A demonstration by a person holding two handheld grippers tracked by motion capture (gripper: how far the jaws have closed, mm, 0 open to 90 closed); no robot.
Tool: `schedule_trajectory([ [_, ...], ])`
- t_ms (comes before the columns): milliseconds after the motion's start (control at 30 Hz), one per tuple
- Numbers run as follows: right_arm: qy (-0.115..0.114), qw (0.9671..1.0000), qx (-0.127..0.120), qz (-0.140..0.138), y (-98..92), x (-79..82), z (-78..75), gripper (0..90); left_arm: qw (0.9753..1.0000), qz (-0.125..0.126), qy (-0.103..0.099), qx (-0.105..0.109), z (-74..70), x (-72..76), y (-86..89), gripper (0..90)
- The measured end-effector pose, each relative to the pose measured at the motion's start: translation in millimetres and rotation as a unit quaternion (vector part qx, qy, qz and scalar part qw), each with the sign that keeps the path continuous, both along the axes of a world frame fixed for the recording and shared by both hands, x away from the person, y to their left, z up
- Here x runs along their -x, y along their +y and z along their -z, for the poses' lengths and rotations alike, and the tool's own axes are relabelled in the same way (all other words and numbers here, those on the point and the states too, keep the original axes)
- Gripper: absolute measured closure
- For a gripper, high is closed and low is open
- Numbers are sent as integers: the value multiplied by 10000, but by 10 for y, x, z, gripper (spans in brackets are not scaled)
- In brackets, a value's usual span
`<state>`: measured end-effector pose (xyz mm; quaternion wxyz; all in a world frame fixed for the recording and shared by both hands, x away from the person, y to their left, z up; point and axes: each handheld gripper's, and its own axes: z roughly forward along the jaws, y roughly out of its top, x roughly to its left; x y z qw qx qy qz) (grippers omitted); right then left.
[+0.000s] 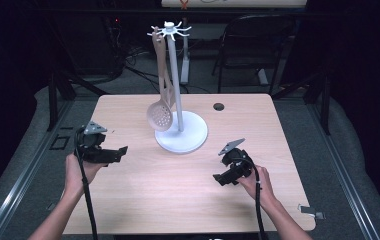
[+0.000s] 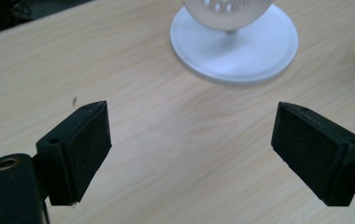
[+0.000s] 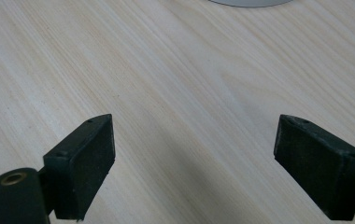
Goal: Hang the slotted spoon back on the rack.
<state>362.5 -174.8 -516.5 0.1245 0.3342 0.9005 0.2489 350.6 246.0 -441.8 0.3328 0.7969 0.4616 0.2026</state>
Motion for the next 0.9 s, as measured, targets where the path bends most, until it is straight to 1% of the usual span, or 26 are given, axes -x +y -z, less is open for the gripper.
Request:
schedule_trajectory([
  [67,11,10000,-60,0,9,5,6,121,9999,-49,99,26,86,37,32,113],
  [100,-9,10000,16,-6,10,7,1,121,9999,-64,146,33,125,55,46,111],
  [200,-6,10000,17,-19,10,6,6,122,9996,-91,277,61,237,105,77,108],
  [300,-16,10000,-3,-2,8,5,19,121,9992,-124,366,91,339,145,82,107],
  [333,-12,10000,0,0,7,5,20,121,9991,-113,411,67,367,156,85,107],
  [400,-8,10000,-52,16,11,8,26,121,9988,-150,453,94,433,175,78,105],
  [467,-4,10000,22,-13,5,5,21,121,9986,-141,505,68,493,183,78,105],
  [500,10,10000,-12,1,8,8,24,121,9985,-152,523,78,525,184,80,105],
  [533,11,10000,29,21,8,9,24,121,9982,-168,560,99,556,187,85,105],
  [567,-2,10000,-5,10,8,8,31,121,9981,-200,574,108,597,188,85,105],
  [633,-12,10000,48,8,3,4,31,121,9974,-200,695,23,682,180,87,106],
  [700,-19,10000,63,1,-4,-3,36,121,9960,-189,870,66,762,161,90,106],
  [767,-22,9999,120,3,-10,-10,36,121,9957,-194,906,-12,807,132,89,105],
  [800,-18,10000,49,9,-10,-15,47,120,9956,-197,916,-14,821,116,92,105],
  [867,-28,10000,42,20,-14,-17,49,119,9957,-272,884,-26,852,84,99,104],
  [900,-40,10000,79,16,-19,-18,46,118,9956,-270,890,-82,863,64,113,104],
])
